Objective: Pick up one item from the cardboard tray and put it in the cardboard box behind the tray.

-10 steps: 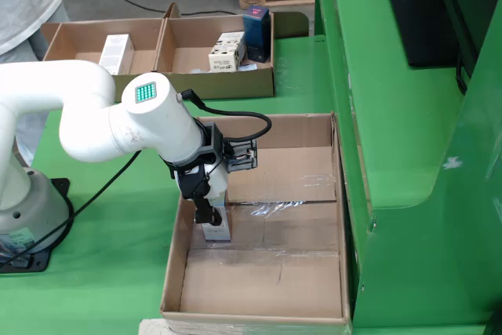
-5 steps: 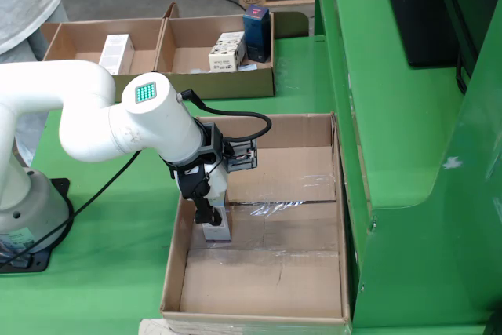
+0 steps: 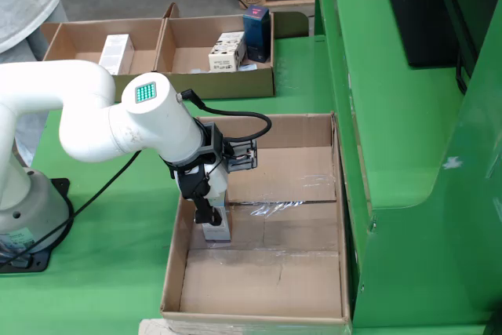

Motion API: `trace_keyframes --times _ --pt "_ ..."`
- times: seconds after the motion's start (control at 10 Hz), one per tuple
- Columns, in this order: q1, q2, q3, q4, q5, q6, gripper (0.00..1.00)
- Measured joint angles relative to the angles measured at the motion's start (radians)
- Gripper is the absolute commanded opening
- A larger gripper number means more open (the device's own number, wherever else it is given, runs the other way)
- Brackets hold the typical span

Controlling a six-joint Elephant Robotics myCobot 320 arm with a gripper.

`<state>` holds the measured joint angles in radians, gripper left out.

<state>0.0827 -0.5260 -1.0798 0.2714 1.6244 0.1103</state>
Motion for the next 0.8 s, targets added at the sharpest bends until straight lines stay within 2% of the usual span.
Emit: trace_keyframes --times 0.3,0.6,0.8 --pt "-0.017 -0.064 0.023 0.078 0.009 -0.005 0.00" --pt "0.003 0.005 -0.002 -0.049 0.014 -0.011 0.00" --pt "0.006 0.040 -0.009 -0.046 0.012 0.000 0.00"
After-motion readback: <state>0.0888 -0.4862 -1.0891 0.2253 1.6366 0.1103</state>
